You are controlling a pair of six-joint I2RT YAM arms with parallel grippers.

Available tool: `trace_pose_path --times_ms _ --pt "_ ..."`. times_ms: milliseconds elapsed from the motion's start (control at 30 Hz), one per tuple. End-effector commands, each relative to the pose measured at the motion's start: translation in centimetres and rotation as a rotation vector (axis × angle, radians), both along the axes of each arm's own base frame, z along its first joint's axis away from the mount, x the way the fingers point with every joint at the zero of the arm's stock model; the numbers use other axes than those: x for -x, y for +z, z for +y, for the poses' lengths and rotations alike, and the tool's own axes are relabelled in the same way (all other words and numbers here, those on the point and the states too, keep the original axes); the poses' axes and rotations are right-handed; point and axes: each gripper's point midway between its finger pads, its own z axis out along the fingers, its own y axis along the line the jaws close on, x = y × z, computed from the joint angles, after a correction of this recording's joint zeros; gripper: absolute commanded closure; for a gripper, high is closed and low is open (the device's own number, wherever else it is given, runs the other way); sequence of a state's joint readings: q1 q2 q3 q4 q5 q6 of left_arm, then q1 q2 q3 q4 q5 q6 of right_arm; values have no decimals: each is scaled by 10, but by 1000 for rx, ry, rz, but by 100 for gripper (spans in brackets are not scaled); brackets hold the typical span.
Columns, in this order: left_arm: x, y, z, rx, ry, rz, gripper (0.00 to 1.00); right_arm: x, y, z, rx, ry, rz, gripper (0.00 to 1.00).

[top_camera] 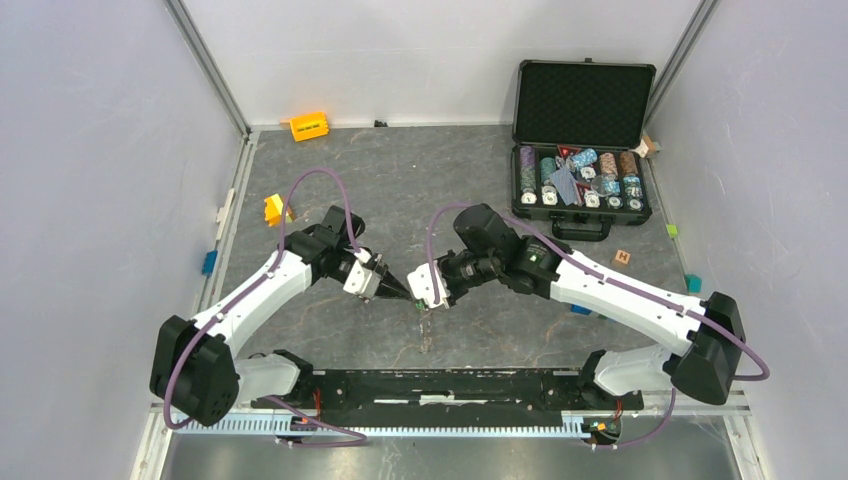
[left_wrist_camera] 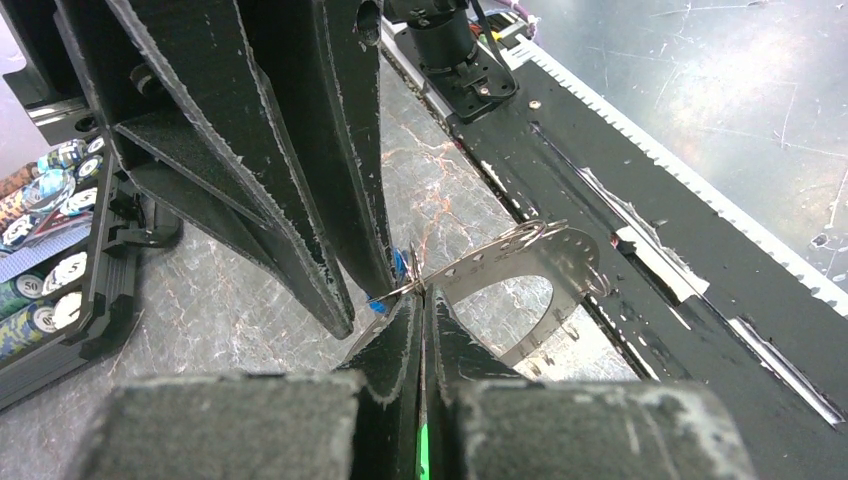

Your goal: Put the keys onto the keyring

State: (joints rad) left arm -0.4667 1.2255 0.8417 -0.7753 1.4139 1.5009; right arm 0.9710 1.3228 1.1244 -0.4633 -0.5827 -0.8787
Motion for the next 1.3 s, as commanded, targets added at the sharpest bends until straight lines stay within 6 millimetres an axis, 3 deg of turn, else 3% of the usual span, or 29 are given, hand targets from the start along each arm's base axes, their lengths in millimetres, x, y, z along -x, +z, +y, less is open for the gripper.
trace_pose_path --times_ms 0,833,1067,1267 --pt "21 36 -1 149 -77 56 98 -17 -7 -13 35 -74 -37 76" --pt "18 32 1 159 -65 72 98 -23 11 -24 19 -92 -79 74" --pt "16 32 2 158 -56 74 98 -28 23 -36 17 -117 -112 76" --pt "13 33 2 163 -50 70 98 -11 26 -45 5 -72 -77 76"
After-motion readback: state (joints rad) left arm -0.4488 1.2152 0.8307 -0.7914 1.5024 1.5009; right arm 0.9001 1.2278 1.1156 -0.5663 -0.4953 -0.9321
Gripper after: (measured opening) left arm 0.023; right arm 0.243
